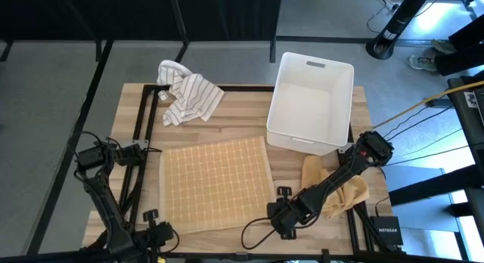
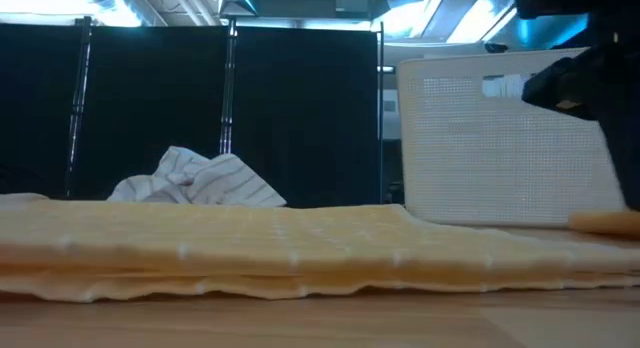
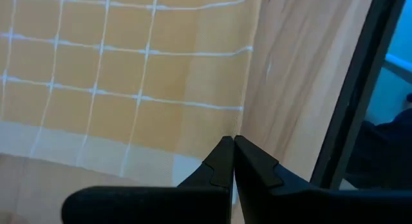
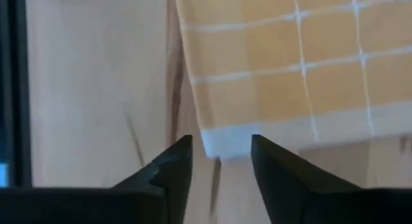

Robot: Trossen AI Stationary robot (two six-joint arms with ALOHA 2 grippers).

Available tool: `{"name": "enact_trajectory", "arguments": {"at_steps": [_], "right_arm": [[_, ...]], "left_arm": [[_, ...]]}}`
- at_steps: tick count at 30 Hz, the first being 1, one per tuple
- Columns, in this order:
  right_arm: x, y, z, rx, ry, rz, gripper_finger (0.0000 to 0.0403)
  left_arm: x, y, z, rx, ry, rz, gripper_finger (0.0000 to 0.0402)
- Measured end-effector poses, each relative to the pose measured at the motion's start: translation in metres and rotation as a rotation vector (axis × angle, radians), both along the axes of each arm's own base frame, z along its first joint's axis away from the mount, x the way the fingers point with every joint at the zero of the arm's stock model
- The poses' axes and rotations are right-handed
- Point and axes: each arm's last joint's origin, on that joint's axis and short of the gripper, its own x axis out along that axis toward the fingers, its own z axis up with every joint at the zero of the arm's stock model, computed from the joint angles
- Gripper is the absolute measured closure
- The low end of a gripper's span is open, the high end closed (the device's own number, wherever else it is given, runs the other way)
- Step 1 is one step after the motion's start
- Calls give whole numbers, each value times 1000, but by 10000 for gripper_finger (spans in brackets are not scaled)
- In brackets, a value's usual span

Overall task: Fold towel
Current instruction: Fold the yellow patterned towel

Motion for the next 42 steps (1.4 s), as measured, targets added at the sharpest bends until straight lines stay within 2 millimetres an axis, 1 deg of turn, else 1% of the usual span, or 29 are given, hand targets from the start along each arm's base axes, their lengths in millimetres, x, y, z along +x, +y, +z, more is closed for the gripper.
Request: {"name": "enact_trajectory", "arguments": {"at_steps": [2,4,7,10,13,16,18,20,21,23,25,26,27,29,31,33,36,38,42], "right_arm": [[-1,0,1,14,17,-1,223],[-2,-1,1,13,30,-7,215],[-2,-1,3,23,23,-13,213],[-1,-1,4,-7,-10,-12,215],[3,0,5,-46,-84,16,216],[10,2,8,-87,-198,62,216],[17,5,10,-132,-315,93,216],[26,8,9,-191,-419,124,216],[31,8,7,-223,-457,135,216],[40,10,-1,-272,-521,147,216],[50,7,-13,-305,-532,156,216],[53,4,-20,-309,-515,157,216],[55,1,-27,-302,-483,164,217],[57,-5,-35,-249,-407,169,217],[57,-10,-38,-193,-346,168,217],[54,-9,-40,-152,-299,168,217],[47,-5,-41,-84,-231,143,217],[42,2,-44,-55,-202,122,217],[30,19,-43,-33,-199,156,217]], "left_arm": [[2,1,0,-4,7,8,397],[4,2,0,-6,9,18,388],[6,2,-5,20,15,-4,349],[7,1,-21,80,61,-54,296],[12,-1,-23,5,160,-52,255],[19,5,-14,-100,311,-29,235],[23,7,-2,-148,308,-23,233],[25,11,7,-115,216,-33,235],[25,14,10,-59,145,-48,238],[27,19,11,113,-65,-72,244],[31,27,6,261,-255,-55,249],[34,32,2,305,-301,-44,250],[37,38,-3,327,-305,-32,252],[41,48,-15,307,-243,5,254],[42,55,-27,253,-143,33,254],[43,58,-39,184,-74,31,254],[46,57,-46,99,-84,16,254],[47,54,-50,43,-114,16,254],[51,48,-50,1,-143,-32,254]]}}
